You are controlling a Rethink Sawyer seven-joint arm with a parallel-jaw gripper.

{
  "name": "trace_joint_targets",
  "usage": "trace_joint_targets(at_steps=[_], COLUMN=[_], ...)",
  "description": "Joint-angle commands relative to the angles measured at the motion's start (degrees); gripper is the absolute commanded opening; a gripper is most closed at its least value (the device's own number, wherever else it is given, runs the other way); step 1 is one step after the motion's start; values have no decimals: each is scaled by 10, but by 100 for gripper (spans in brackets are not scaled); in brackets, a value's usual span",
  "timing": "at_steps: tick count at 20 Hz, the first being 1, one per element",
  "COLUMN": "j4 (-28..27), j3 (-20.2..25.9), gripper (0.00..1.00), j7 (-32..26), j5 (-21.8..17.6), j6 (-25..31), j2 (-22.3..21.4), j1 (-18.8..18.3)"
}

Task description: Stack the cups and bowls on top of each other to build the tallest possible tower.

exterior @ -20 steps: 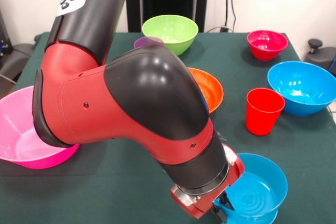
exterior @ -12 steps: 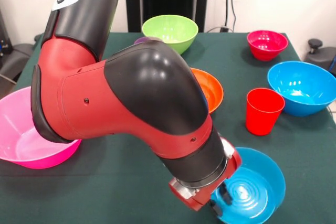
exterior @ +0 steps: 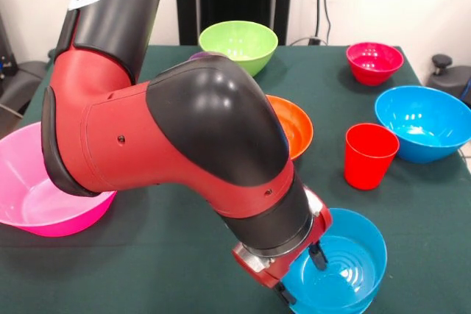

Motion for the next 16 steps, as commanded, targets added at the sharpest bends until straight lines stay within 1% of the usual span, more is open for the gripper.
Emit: trace_joint_targets(at_steps=[1,8,12,13,16], j4=[36,32,15,8,-33], j3=[-62,-64,-64,-62,-47], gripper=[100,100,100,100,100], j7=[34,35,31,30,39], j5=[-6,3,7,7,3], j6=[-15,-10,-9,-2,54], j2=[-1,-3,3,2,-3], j1=[8,9,14,16,28])
